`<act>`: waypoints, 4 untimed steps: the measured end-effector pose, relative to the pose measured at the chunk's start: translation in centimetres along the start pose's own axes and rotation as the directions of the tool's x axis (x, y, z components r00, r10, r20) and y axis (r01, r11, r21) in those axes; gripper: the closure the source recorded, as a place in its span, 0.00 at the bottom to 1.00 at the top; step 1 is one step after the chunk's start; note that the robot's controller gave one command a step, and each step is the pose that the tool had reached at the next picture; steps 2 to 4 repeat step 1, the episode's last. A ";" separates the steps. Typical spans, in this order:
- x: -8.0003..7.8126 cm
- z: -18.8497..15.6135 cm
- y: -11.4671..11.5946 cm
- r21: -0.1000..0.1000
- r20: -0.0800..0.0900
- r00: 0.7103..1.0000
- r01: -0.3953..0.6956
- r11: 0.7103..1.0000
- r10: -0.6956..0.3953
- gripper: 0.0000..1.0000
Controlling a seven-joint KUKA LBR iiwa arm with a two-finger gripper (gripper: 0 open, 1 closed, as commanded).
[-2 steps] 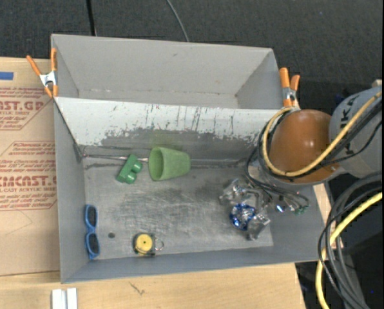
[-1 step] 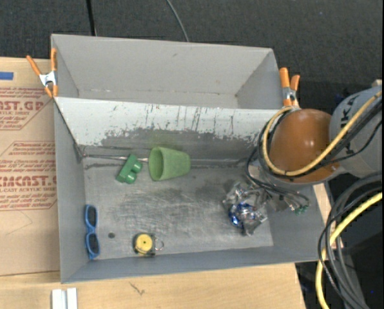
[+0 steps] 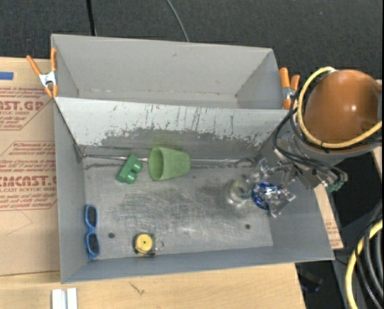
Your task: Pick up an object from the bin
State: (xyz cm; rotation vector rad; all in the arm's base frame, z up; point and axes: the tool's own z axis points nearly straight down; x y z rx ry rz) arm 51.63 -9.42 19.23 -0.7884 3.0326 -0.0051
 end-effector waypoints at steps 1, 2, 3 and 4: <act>-0.5 -4.3 -0.6 -0.001 -0.001 0.999 -0.035 0.999 0.035 1.00; -0.5 -4.3 -0.6 -0.001 -0.001 0.999 -0.035 0.999 0.035 1.00; -0.5 -4.3 -0.6 -0.001 -0.001 0.999 -0.035 0.999 0.035 1.00; -0.5 -4.3 -0.6 -0.001 -0.001 0.999 -0.035 0.999 0.035 1.00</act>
Offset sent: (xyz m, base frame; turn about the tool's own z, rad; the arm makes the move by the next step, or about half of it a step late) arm 0.0051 -0.0035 0.0408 0.0352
